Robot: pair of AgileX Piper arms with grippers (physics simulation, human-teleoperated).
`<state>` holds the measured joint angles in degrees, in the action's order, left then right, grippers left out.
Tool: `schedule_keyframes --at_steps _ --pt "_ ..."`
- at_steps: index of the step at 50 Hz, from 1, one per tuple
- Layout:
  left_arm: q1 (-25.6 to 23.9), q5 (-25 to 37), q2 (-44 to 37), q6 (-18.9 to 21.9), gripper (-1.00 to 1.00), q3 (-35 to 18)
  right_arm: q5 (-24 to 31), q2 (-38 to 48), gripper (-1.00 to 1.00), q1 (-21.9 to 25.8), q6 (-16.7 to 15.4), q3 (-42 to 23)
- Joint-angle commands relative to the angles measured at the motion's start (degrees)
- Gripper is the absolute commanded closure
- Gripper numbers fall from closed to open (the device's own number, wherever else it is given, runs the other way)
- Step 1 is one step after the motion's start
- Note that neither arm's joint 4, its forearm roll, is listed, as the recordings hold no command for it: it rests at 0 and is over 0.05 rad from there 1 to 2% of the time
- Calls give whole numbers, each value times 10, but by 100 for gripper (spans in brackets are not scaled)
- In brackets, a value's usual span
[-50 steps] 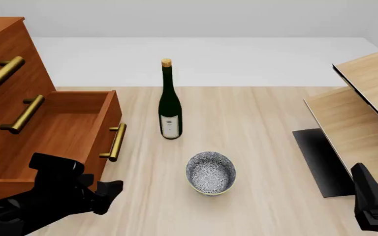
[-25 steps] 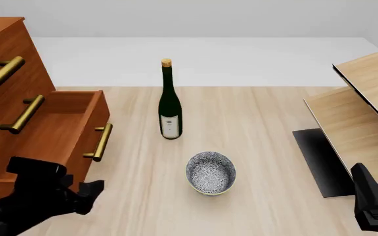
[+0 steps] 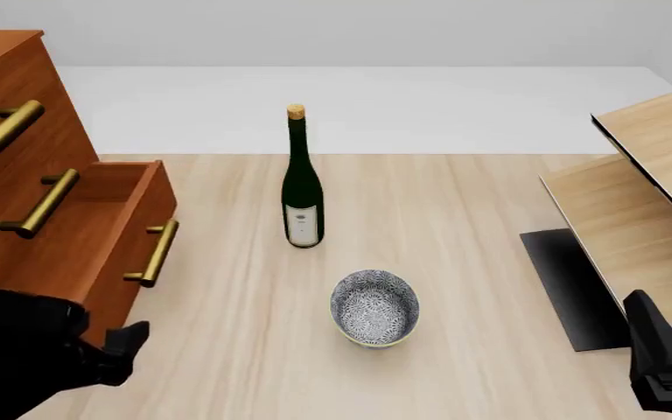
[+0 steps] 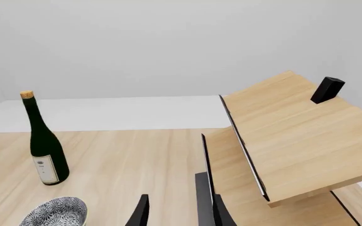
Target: Close the bottom drawer of the cabinet and open the top drawer.
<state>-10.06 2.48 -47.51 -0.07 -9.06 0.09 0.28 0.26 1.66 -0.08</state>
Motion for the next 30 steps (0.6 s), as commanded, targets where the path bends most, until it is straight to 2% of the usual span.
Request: schedule_keyframes --at_steps 1,13,30 --pt "30 -30 -13 18 -100 20 0 0 -100 0 0 0" --pt "54 -126 -92 31 -100 51 -2 1 -100 -2 0 0" --pt "99 -192 -144 54 -100 66 -1 1 -100 -2 0 -1"
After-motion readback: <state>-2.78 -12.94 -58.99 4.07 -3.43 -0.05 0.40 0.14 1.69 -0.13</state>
